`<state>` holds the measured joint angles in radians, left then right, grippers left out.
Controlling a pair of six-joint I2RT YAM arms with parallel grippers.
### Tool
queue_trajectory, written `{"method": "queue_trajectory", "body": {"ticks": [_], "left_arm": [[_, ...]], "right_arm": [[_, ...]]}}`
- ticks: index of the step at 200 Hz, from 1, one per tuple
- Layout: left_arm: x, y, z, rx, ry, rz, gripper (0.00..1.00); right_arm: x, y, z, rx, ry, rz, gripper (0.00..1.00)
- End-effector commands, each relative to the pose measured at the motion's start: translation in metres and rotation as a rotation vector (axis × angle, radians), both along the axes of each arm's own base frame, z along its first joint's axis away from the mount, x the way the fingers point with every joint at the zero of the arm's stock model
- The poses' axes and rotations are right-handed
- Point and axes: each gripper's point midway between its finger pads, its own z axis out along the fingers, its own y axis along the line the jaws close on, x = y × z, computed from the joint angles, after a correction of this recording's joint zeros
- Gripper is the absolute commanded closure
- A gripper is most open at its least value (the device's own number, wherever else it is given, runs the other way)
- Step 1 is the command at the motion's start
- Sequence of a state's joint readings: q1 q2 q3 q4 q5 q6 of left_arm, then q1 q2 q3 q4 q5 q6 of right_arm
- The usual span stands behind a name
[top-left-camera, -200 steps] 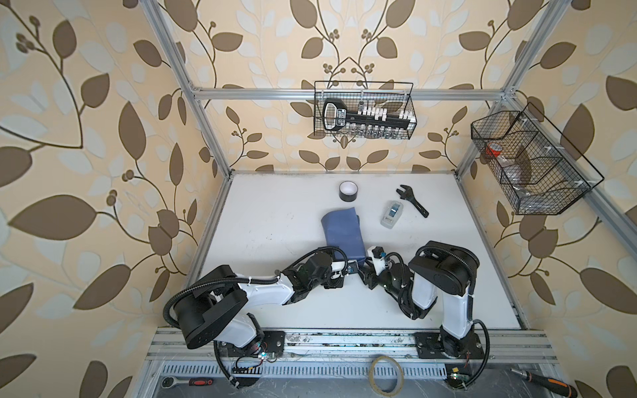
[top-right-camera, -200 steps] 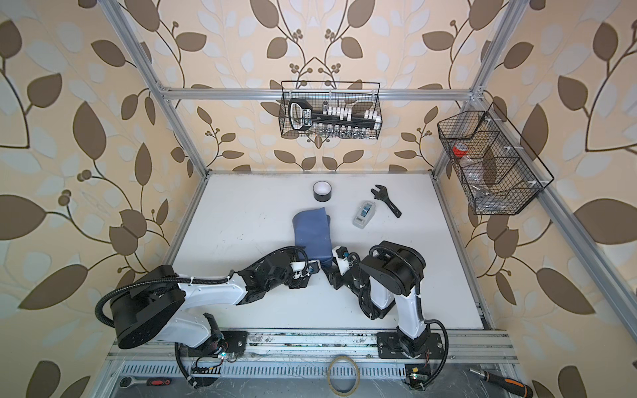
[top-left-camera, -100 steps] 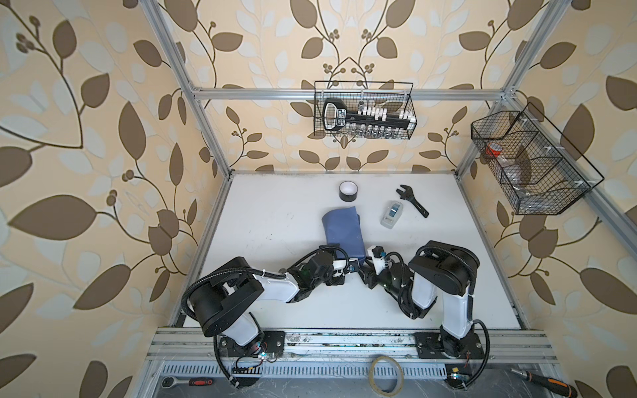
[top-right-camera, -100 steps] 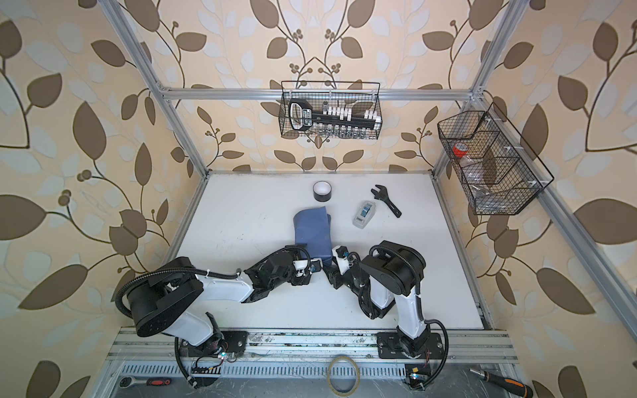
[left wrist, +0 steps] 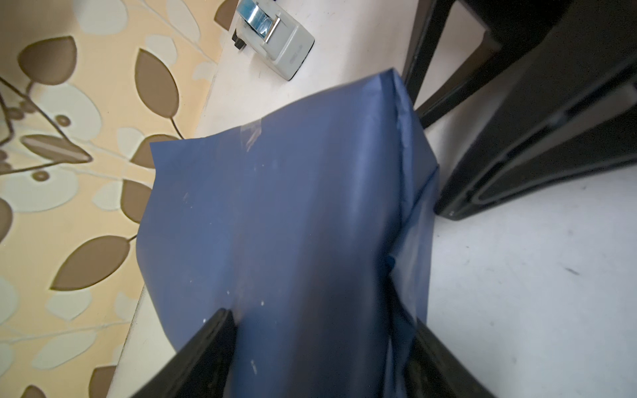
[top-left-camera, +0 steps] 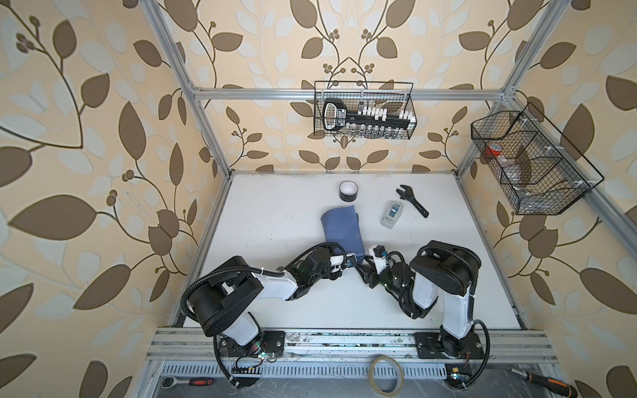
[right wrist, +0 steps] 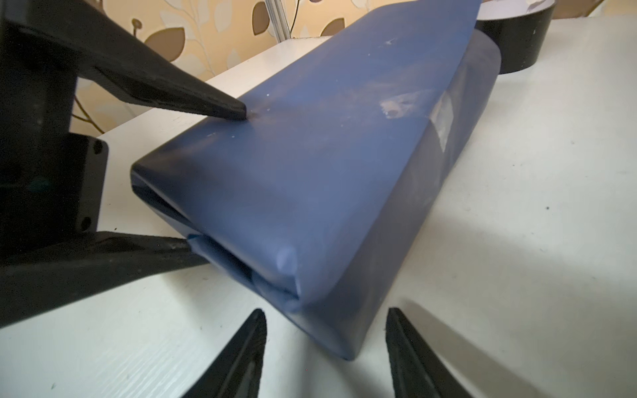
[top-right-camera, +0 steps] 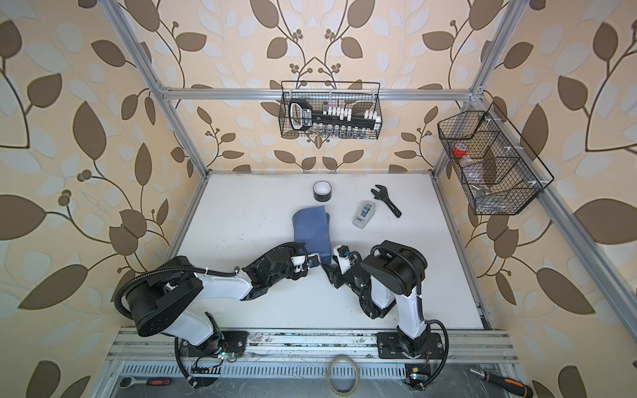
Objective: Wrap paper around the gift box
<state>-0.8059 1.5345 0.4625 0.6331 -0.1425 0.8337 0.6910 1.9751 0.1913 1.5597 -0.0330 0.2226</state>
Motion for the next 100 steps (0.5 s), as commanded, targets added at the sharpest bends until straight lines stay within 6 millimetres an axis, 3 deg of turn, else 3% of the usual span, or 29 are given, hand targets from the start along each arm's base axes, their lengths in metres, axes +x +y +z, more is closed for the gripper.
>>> {"method": "queue_trajectory", "body": {"ticks": [1,46,74,100], "left_arm": [[-0.003,0.006,-0.016,0.053,0.053,-0.015,0.28],[-0.003,0.006,-0.024,0.070,0.076,-0.018,0.31],[-0.003,0.006,-0.025,0.076,0.080,-0.019,0.31],[-0.004,0.007,-0.028,0.085,0.088,-0.020,0.31]], "right_arm": [[-0.002,-0.004,0.021,0.053,-0.043,-0.008,0.40],[-0.002,-0.013,0.042,0.165,-0.014,-0.031,0.28],[0.012,-0.016,0.058,0.256,0.009,-0.048,0.24],[0.032,-0.008,0.058,0.222,0.066,-0.074,0.22]]}}
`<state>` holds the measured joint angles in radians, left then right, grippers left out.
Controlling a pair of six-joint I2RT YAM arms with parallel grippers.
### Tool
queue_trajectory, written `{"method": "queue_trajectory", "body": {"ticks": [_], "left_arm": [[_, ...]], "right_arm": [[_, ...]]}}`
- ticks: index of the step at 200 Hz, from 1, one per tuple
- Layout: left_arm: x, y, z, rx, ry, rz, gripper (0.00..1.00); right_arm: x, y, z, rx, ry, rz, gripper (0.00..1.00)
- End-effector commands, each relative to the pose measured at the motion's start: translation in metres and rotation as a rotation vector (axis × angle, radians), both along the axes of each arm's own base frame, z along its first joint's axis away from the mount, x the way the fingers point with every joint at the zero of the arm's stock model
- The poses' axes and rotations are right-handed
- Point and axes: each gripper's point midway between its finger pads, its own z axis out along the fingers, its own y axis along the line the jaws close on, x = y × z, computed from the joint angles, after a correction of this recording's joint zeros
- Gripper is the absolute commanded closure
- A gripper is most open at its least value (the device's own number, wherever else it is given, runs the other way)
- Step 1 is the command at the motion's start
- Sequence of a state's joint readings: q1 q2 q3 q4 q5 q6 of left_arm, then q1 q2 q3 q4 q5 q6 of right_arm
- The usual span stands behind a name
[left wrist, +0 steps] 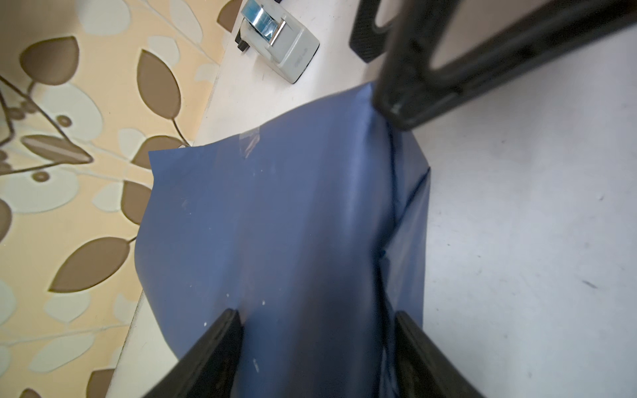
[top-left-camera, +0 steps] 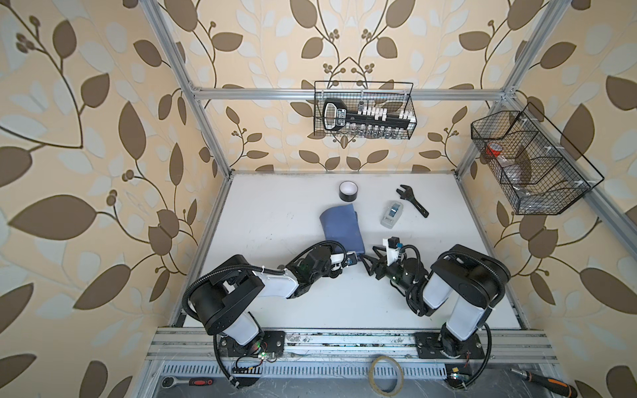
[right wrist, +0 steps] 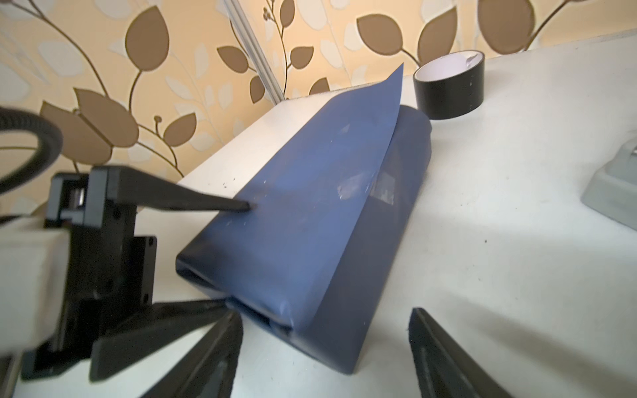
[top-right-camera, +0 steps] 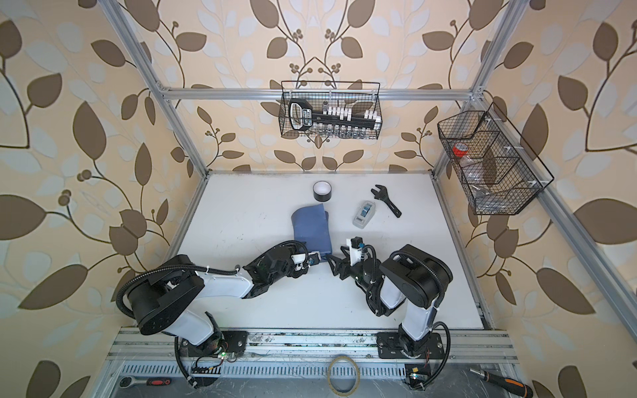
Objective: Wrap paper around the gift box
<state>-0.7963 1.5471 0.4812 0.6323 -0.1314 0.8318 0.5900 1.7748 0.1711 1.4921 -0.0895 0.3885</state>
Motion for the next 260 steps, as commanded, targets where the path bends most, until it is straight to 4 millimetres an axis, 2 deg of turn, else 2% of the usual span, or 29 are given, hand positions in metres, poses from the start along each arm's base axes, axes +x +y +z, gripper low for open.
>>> {"method": "queue_trajectory", "body": {"ticks": [1,47,74,105,138,165,220,260], "left_arm": [[-0.008,0.009,-0.030,0.094,0.086,-0.021,0.31],[-0.008,0.009,-0.030,0.092,0.083,-0.020,0.31],[-0.008,0.009,-0.030,0.093,0.084,-0.023,0.31],[-0.009,0.008,-0.032,0.102,0.097,-0.026,0.32],[-0.009,0.008,-0.035,0.120,0.117,-0.030,0.32],[-0.014,0.003,-0.035,0.120,0.134,-0.056,0.32],[-0.021,-0.005,-0.038,0.139,0.143,-0.090,0.33],[-0.021,-0.007,-0.034,0.124,0.127,-0.100,0.34]], "right_arm": [[0.015,0.013,0.009,0.020,0.047,0.012,0.22],[0.054,0.016,0.003,-0.053,0.175,-0.034,0.19],[0.076,0.026,-0.004,-0.088,0.248,-0.020,0.19],[0.087,0.034,-0.019,-0.128,0.337,0.002,0.21],[0.071,0.024,-0.042,-0.187,0.426,-0.002,0.28],[0.053,0.012,-0.051,-0.198,0.456,-0.018,0.33],[0.027,-0.001,-0.056,-0.210,0.475,-0.042,0.39],[0.021,-0.006,-0.053,-0.210,0.464,-0.057,0.39]]}}
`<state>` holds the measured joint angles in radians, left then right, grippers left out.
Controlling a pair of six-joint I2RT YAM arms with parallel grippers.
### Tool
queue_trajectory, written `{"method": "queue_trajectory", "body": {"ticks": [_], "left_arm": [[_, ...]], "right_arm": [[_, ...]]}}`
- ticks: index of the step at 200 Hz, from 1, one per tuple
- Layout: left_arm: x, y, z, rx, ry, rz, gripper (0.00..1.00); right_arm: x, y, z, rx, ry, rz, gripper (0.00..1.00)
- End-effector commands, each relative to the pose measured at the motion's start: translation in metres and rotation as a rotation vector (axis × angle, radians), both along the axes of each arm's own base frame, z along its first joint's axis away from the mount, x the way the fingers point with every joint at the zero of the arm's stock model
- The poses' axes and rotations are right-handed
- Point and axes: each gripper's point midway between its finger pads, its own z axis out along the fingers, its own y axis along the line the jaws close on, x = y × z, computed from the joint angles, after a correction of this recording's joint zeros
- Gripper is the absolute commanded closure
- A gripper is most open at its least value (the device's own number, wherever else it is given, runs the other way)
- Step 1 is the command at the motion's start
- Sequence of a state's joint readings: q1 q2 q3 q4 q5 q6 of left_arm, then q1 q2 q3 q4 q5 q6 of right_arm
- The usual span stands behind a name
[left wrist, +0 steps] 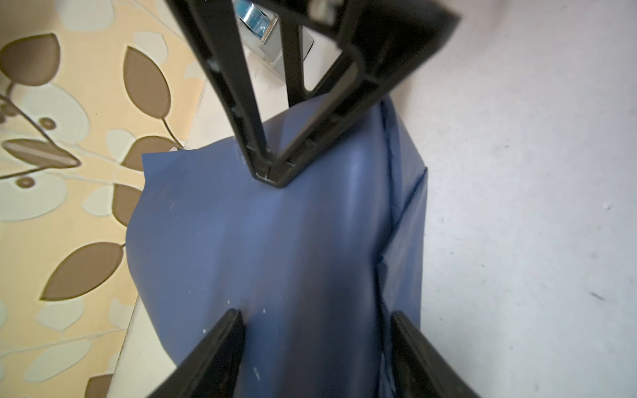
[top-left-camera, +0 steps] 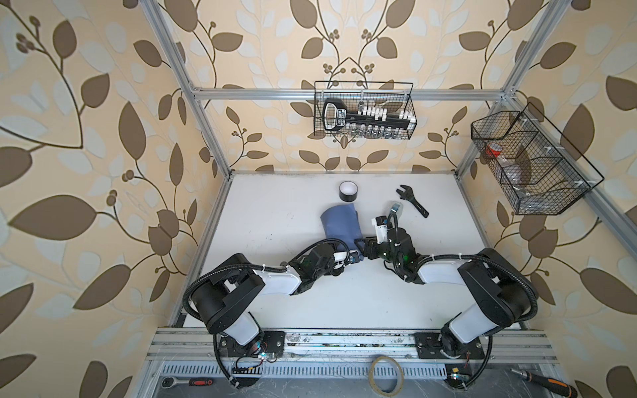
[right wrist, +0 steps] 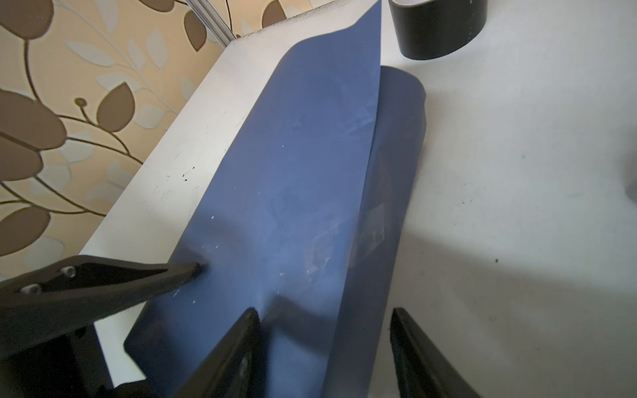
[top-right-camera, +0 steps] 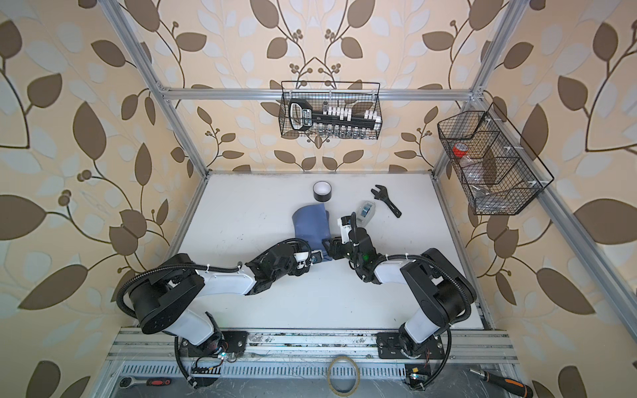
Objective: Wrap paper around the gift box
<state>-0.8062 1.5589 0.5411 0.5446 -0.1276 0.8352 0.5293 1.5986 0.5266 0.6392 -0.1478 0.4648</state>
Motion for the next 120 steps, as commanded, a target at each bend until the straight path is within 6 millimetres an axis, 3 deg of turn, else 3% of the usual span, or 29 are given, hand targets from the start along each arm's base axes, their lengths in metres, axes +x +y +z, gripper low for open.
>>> {"method": "queue_trajectory", "body": {"ticks": [1,27,74,120], "left_arm": [[-0.023,0.001,-0.034,0.095,0.099,-0.085,0.34],[-0.021,0.004,-0.037,0.104,0.091,-0.077,0.34],[-0.021,0.006,-0.041,0.106,0.097,-0.078,0.36],[-0.023,0.004,-0.046,0.134,0.122,-0.091,0.37]], "right_arm": [[-0.026,-0.019,-0.045,-0.113,0.137,-0.015,0.39],[-0.022,-0.013,-0.037,-0.100,0.116,0.009,0.38],[-0.015,0.002,-0.017,-0.053,0.068,0.064,0.26],[-0.007,0.008,-0.018,0.011,0.107,0.086,0.29]]}}
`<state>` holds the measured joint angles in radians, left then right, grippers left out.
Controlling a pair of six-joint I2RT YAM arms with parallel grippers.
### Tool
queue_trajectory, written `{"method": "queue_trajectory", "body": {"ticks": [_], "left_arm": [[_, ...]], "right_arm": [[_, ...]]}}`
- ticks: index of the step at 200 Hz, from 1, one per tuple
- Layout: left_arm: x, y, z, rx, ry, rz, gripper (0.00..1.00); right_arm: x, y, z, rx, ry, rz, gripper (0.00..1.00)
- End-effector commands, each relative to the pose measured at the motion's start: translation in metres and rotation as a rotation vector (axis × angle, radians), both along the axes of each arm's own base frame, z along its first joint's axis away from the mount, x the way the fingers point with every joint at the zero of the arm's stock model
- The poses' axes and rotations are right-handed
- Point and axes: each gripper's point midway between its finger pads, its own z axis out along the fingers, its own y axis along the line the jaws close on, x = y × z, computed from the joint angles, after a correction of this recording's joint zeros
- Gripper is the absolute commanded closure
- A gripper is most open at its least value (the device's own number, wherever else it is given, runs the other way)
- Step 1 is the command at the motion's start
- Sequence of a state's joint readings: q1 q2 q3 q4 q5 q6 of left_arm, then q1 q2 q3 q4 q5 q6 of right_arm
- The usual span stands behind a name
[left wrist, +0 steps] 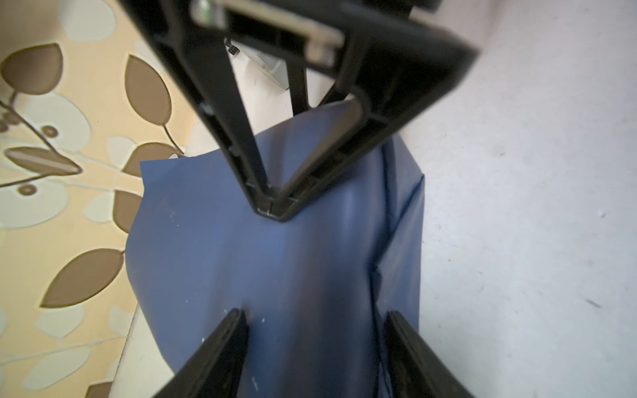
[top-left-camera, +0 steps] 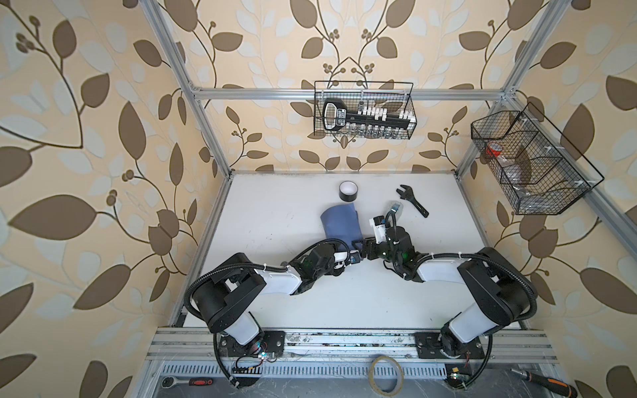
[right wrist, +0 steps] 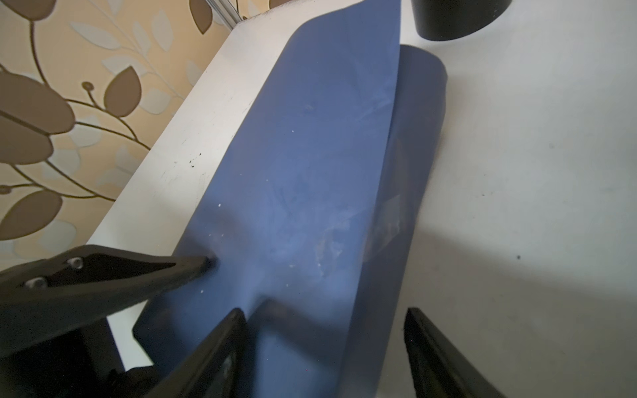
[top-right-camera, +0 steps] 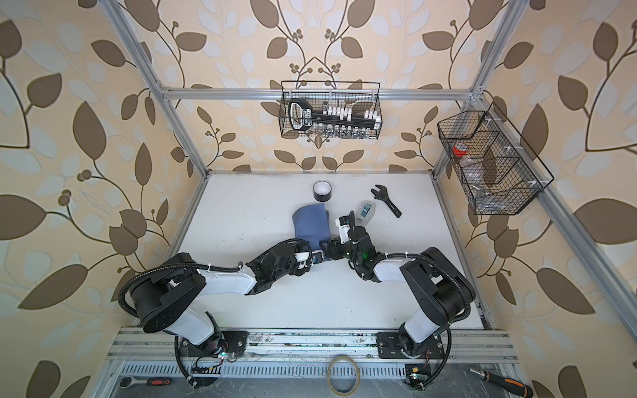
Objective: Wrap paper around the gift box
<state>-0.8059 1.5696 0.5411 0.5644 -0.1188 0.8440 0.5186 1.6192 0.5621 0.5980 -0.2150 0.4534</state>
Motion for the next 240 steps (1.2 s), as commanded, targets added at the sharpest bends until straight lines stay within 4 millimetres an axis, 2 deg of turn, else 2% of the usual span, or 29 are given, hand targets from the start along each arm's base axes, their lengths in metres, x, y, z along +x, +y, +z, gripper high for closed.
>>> {"method": "queue_trajectory", "body": {"ticks": [1,52,74,120,166,209,240], "left_arm": [[-0.023,0.007,-0.046,0.139,0.127,-0.080,0.37],[-0.022,0.000,-0.042,0.117,0.117,-0.105,0.39],[-0.019,-0.008,-0.045,0.128,0.128,-0.123,0.39],[-0.019,-0.032,-0.041,0.118,0.130,-0.191,0.40],[-0.034,-0.054,-0.039,0.132,0.118,-0.256,0.40],[-0.038,-0.050,-0.037,0.121,0.097,-0.250,0.40],[-0.031,-0.048,-0.032,0.106,0.057,-0.217,0.38]], "right_arm": [[-0.006,-0.001,-0.016,0.003,0.075,0.032,0.29],[-0.004,-0.007,-0.014,-0.007,0.084,0.027,0.34],[-0.002,-0.018,-0.012,-0.016,0.092,0.006,0.37],[-0.020,-0.043,-0.024,-0.055,0.133,-0.026,0.38],[-0.035,-0.064,-0.019,-0.065,0.121,-0.064,0.39],[-0.012,-0.065,0.006,-0.054,0.060,-0.090,0.29],[0.001,-0.057,-0.007,-0.063,0.088,-0.074,0.28]]}}
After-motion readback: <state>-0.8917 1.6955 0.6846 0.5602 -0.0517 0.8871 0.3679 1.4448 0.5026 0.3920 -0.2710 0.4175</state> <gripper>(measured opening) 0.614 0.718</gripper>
